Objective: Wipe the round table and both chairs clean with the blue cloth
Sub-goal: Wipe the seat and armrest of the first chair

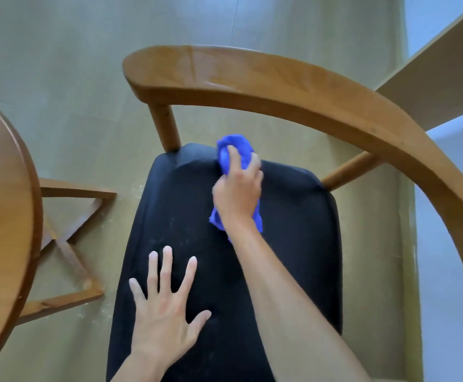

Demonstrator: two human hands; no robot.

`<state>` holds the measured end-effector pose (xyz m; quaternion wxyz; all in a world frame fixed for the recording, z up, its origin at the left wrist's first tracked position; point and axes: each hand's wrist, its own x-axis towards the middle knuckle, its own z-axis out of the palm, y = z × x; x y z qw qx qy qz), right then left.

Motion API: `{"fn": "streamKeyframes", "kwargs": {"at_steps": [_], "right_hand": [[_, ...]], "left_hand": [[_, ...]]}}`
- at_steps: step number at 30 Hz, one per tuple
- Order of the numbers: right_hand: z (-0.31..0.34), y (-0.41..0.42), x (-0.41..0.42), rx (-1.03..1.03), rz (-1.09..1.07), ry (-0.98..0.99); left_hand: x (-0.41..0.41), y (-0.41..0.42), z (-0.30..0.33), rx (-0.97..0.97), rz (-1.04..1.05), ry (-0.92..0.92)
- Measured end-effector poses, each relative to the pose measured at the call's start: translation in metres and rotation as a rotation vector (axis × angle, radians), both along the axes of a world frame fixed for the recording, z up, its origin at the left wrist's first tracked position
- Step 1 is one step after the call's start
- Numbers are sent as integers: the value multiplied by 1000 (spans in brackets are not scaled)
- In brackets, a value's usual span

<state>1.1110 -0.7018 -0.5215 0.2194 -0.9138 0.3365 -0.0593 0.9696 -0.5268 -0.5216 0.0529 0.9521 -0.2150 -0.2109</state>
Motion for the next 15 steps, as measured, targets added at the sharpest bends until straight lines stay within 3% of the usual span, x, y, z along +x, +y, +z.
{"fn": "streamKeyframes", "kwargs": {"at_steps": [4,7,9,12,15], "right_hand": [[12,70,1,-79,816,62],[14,17,-26,-70,1116,-36],[12,-29,-29,-98,1009,-53],[7,-42,-16,-24,513,24],[10,7,-31,-11,447,-7]], "left_hand": [[3,0,5,7,16,14],[4,1,9,3,20,22],[3,2,11,-3,19,35],[3,2,13,0,19,38],[3,5,20,24,1,38]]}}
